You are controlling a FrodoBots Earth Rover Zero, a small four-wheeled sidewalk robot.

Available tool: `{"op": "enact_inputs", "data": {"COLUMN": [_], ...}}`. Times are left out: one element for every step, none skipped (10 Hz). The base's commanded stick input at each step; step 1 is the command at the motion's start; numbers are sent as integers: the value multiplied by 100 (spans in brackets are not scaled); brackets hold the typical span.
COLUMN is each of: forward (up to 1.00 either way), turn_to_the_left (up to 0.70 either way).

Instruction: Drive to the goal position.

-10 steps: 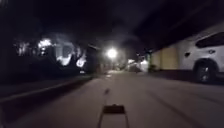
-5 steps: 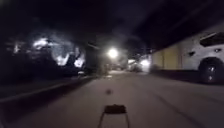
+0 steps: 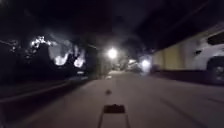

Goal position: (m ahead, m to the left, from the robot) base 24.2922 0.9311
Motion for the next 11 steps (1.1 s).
{"op": "enact_inputs", "data": {"forward": [70, 70, 70, 70, 70, 70, 70, 70, 70, 70, 70], "turn_to_the_left": [-13, -30, -31, -15, 0, 0, 0, 0, 0, 0, 0]}}
